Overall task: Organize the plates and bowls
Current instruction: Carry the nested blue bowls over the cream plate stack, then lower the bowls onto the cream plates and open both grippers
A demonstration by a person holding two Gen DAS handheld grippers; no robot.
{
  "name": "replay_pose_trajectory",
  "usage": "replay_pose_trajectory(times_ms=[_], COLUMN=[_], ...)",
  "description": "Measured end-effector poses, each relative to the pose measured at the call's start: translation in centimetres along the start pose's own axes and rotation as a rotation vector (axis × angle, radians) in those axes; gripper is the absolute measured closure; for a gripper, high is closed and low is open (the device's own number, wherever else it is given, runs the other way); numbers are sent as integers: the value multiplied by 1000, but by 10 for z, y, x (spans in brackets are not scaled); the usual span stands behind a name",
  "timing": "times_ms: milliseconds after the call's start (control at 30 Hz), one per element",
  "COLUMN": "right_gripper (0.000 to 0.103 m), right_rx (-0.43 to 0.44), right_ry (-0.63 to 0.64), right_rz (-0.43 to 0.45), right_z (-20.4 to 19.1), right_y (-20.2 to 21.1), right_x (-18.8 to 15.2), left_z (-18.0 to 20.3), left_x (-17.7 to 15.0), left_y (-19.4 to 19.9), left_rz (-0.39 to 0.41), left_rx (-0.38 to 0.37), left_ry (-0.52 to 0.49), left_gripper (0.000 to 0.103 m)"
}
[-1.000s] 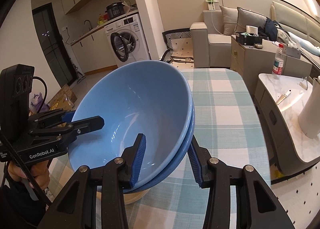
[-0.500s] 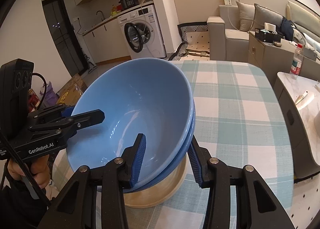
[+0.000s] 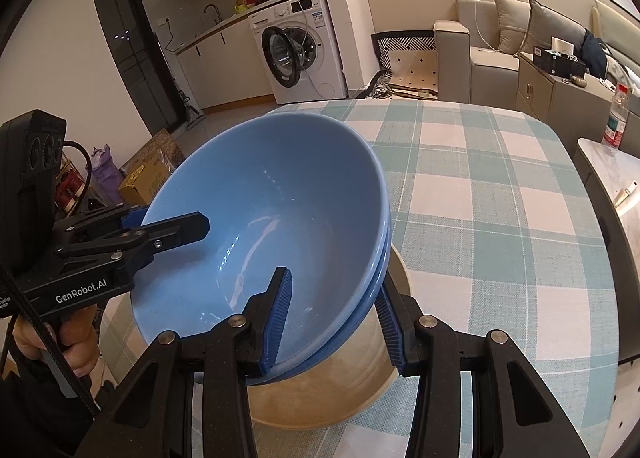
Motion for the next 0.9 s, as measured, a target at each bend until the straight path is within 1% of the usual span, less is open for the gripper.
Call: replay_pose_trajectory(times_ms=[200, 600, 900], right_gripper=[60, 60, 59], right_rx=[-10, -34, -42], right_ry=[6, -9, -3], right_rz=[-14, -1, 4], right_z=[0, 10, 12], right_y=[-9, -12, -13], right_x=[1, 13, 14], left_z=[-5, -5, -2], left_x=[-3, 3, 6], left_y=[-8, -26, -28], left_rz=[-8, -19, -14], left_rx=[-1, -17, -7], left_ry=[12, 5, -12], left_gripper=[64, 64, 64])
Point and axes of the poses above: each gripper's, at about its wrist camera, not at the fingertips, and y roughly against the way its jaws point, z to its right, x to its top, the point moved 4 cm from there along -y, roughly the way its jaws point, and after that the axes turned 10 degrees about -y, right-handed, at the moved point
